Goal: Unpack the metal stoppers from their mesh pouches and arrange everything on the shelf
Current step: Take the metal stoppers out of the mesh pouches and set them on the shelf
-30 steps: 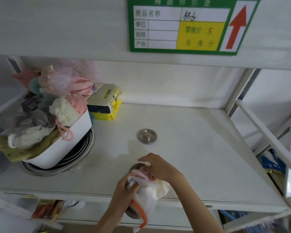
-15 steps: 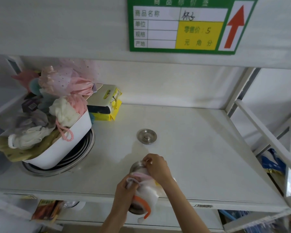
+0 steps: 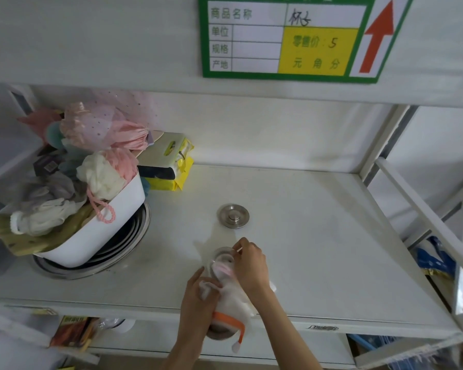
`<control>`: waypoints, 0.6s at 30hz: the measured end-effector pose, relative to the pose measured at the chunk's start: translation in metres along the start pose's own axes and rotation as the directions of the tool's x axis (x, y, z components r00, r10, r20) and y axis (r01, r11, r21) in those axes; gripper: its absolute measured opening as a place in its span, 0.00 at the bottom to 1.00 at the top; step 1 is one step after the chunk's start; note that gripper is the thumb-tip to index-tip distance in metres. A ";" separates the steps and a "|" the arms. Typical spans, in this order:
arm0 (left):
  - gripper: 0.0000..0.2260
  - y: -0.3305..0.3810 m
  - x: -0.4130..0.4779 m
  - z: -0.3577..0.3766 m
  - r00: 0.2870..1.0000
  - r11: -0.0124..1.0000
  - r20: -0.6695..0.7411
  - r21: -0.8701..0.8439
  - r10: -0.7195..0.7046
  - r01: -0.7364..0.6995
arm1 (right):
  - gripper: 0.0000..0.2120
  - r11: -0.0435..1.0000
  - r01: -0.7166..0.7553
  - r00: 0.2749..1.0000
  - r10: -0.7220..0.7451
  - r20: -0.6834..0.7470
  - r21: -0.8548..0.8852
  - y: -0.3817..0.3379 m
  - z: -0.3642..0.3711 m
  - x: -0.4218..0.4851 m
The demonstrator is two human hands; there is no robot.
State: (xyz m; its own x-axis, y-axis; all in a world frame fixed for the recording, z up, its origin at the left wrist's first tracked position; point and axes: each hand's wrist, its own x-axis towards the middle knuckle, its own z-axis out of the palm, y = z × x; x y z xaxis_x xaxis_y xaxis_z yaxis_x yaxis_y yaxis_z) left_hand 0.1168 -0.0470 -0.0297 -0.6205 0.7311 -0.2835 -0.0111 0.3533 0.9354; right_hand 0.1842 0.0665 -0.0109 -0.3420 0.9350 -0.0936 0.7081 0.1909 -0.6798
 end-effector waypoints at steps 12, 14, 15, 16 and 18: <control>0.03 0.006 0.012 0.006 0.998 0.996 0.023 0.062 -0.064 0.063 | 0.09 1.000 0.025 0.998 -0.026 0.063 0.019 -0.011 0.008 0.002; 0.06 0.006 0.013 0.005 0.999 0.998 0.018 0.021 -0.052 0.051 | 0.09 1.000 0.027 0.998 -0.027 0.057 0.000 -0.010 0.008 0.005; 0.07 0.007 0.013 0.004 0.999 0.999 0.004 0.011 -0.036 0.036 | 0.09 1.000 0.025 0.998 -0.024 0.054 -0.019 -0.009 0.007 0.008; 0.07 0.007 0.013 0.003 1.000 1.000 0.003 0.001 -0.025 0.025 | 0.09 0.999 0.018 0.999 -0.016 0.051 -0.040 -0.007 0.007 0.011; 0.07 0.006 0.013 -0.001 0.999 0.999 0.026 -0.013 -0.031 0.031 | 0.10 0.996 -0.002 0.999 0.006 0.036 -0.095 -0.004 0.005 0.019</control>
State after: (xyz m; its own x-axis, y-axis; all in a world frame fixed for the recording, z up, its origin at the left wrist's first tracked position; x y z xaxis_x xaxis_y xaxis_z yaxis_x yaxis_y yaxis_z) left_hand 0.1081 -0.0360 -0.0275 -0.5993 0.7347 -0.3179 -0.0410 0.3684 0.9288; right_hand 0.1719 0.0819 -0.0131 -0.3601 0.9246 -0.1241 0.7642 0.2161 -0.6077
